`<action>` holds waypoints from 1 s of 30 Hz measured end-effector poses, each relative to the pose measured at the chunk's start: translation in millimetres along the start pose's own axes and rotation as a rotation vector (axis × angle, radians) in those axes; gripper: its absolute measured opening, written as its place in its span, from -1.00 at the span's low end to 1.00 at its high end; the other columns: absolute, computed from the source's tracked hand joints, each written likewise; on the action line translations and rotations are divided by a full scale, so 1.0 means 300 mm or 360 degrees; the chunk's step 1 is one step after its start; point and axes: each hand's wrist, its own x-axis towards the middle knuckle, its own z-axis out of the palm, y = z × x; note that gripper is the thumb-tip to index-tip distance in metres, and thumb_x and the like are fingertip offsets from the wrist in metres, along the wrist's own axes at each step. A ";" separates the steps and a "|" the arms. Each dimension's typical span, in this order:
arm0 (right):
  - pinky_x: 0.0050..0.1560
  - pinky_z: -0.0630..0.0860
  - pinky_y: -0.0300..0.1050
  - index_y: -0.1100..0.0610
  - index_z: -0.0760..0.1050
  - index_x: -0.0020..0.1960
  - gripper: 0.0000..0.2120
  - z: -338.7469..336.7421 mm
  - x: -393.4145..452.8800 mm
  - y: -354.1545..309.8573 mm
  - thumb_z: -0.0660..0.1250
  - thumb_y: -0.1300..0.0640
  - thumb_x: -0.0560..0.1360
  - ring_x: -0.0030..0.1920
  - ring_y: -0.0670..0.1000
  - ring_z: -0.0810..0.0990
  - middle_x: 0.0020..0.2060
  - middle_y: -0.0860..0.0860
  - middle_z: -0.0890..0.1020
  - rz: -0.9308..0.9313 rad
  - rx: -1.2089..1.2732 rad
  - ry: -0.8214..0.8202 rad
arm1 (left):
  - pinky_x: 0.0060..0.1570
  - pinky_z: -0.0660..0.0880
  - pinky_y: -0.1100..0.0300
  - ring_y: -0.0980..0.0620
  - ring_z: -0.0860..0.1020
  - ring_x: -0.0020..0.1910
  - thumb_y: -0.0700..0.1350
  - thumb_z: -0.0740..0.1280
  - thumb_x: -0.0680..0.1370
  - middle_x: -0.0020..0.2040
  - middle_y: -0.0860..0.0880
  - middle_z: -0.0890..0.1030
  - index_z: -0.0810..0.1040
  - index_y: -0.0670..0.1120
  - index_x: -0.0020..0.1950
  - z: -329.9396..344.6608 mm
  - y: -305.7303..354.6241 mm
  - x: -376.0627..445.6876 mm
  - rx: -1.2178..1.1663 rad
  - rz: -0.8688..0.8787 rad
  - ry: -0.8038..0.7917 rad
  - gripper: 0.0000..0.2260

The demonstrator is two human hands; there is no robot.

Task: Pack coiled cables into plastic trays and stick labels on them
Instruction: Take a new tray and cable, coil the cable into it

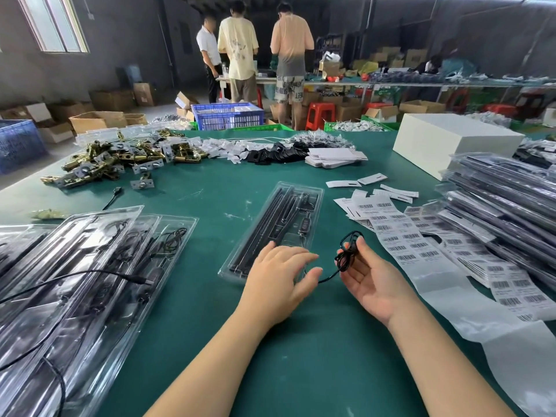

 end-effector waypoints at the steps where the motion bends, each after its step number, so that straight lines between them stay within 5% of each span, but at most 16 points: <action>1: -0.42 0.57 -0.26 0.14 0.60 -0.12 -0.79 0.000 0.002 0.000 0.35 0.00 0.50 -0.34 -0.05 0.68 -0.28 0.04 0.70 0.0002 0.0053 0.0006 | 0.38 0.27 0.03 0.03 0.54 0.14 0.21 0.11 0.53 0.10 0.07 0.62 0.65 0.03 0.13 -0.002 0.000 -0.004 0.0003 0.0137 0.0047 -0.56; 3: -0.44 0.57 -0.25 0.14 0.59 -0.14 -0.78 0.001 0.004 -0.003 0.39 -0.02 0.40 -0.34 -0.05 0.68 -0.29 0.04 0.70 -0.0005 0.0147 0.0021 | 0.12 0.50 0.07 -0.02 0.57 -0.04 0.12 0.25 0.53 -0.06 0.04 0.62 0.69 0.02 0.02 -0.001 -0.003 -0.010 0.0042 0.0268 0.0114 -0.72; 6: -0.44 0.58 -0.24 0.15 0.60 -0.16 -0.76 0.000 0.001 -0.013 0.42 -0.01 0.31 -0.34 -0.04 0.69 -0.30 0.05 0.70 -0.0005 0.0219 0.0007 | -0.15 0.52 0.11 -0.03 0.55 -0.17 -0.02 0.37 0.52 -0.16 0.03 0.57 0.69 0.04 -0.02 0.006 -0.011 -0.013 0.0035 0.0260 0.0119 -0.88; 15: -0.43 0.58 -0.23 0.14 0.70 -0.19 -0.76 0.032 -0.033 0.013 0.40 -0.02 0.34 -0.40 -0.05 0.64 -0.28 0.08 0.67 0.0251 -0.0258 -0.0338 | -0.23 0.52 0.15 0.11 0.52 -0.34 -0.07 0.40 0.46 -0.22 0.14 0.63 0.61 0.03 -0.08 0.016 -0.016 -0.009 -0.0147 0.0006 0.0189 -0.94; 20: -0.44 0.56 -0.24 0.18 0.63 -0.13 -0.77 0.058 -0.037 0.058 0.40 0.01 0.40 -0.42 -0.03 0.62 -0.32 0.09 0.66 0.0277 -0.0410 -0.0297 | -0.17 0.48 0.11 -0.02 0.57 -0.21 -0.06 0.36 0.53 -0.15 0.06 0.67 0.57 0.01 0.03 0.024 -0.023 -0.012 -0.0187 -0.0137 0.0128 -0.90; 30: -0.39 0.58 -0.21 0.24 0.58 0.04 -0.74 0.059 -0.032 0.078 0.35 0.05 0.53 -0.36 -0.02 0.66 -0.27 0.09 0.68 0.0213 -0.0471 -0.0214 | -0.02 0.53 0.13 0.27 0.60 -0.03 0.02 0.40 0.51 -0.07 0.25 0.67 0.58 0.13 0.03 0.020 -0.036 -0.013 -0.0612 -0.0301 0.0091 -0.88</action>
